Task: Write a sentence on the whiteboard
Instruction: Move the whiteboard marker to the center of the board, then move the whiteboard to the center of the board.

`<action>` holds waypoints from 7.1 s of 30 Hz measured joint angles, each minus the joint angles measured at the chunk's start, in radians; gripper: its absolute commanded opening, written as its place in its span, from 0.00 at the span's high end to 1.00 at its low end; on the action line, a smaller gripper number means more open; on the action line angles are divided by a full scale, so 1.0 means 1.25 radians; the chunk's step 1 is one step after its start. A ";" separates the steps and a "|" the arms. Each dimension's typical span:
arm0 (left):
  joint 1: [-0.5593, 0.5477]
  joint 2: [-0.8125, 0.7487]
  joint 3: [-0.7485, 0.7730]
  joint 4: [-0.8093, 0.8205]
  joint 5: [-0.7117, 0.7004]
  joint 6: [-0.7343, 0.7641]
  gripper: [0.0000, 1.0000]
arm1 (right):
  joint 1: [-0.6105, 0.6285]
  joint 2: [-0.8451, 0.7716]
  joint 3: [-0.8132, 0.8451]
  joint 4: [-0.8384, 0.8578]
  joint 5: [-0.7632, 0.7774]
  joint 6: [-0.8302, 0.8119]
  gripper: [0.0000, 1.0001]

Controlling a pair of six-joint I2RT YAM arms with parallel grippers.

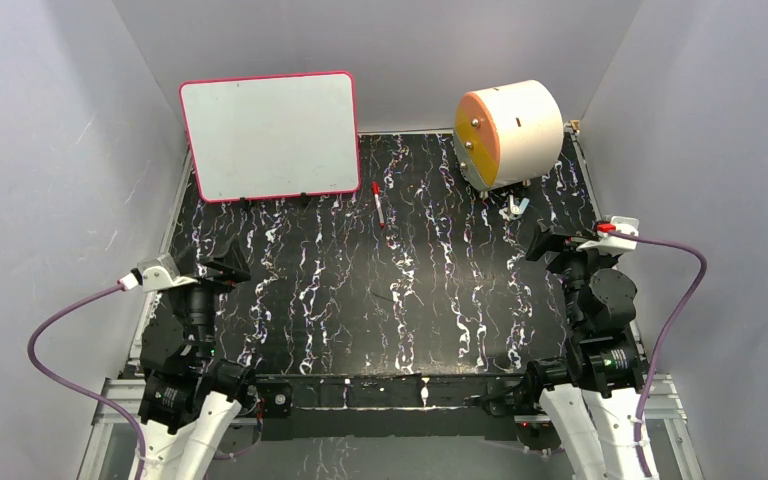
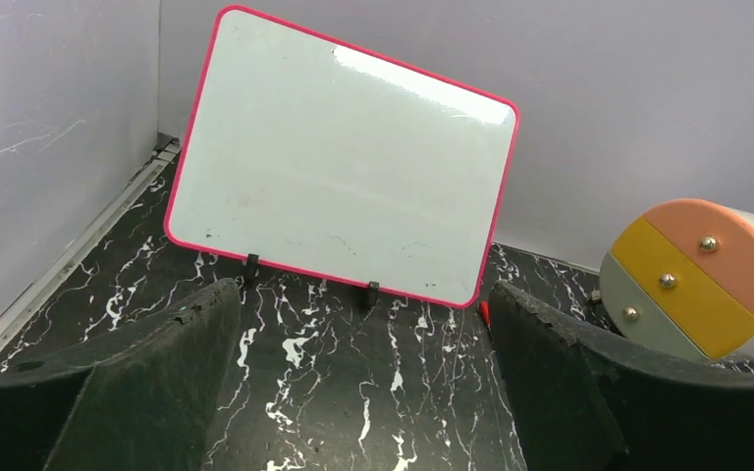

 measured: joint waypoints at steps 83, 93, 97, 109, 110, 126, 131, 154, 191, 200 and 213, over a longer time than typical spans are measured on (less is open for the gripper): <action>0.006 0.616 0.198 -0.225 0.279 -0.035 0.05 | 0.403 1.441 0.598 0.323 -0.063 0.043 0.69; 0.006 0.619 0.197 -0.225 0.279 -0.035 0.05 | 0.404 1.379 0.500 0.339 -0.006 0.071 0.96; 0.006 0.624 0.197 -0.225 0.279 -0.036 0.05 | 0.406 1.294 0.391 0.327 0.019 0.086 0.96; 0.007 0.632 0.197 -0.225 0.228 -0.057 0.05 | 0.407 1.041 0.120 0.234 0.097 0.178 0.92; 0.007 0.634 0.197 -0.225 0.218 -0.062 0.04 | 0.407 1.019 0.102 0.218 0.105 0.190 0.89; 0.211 0.837 0.213 -0.168 0.256 -0.120 0.05 | 0.398 0.847 -0.034 0.157 0.128 0.221 0.38; 0.284 0.977 0.281 -0.128 0.294 -0.116 0.06 | 0.398 0.741 -0.059 0.147 0.110 0.193 0.14; 0.396 1.402 0.506 0.050 0.425 0.074 0.52 | 0.398 0.332 -0.182 0.196 0.121 0.086 0.01; 0.311 1.344 0.339 0.182 0.464 0.049 1.00 | 0.398 0.389 -0.182 0.214 0.148 0.072 0.01; 0.135 1.188 0.177 0.179 0.344 -0.098 1.00 | 0.398 0.374 -0.183 0.212 0.141 0.086 0.01; -0.079 1.037 0.020 0.170 0.214 -0.279 1.00 | 0.398 0.345 -0.183 0.180 0.123 0.104 0.01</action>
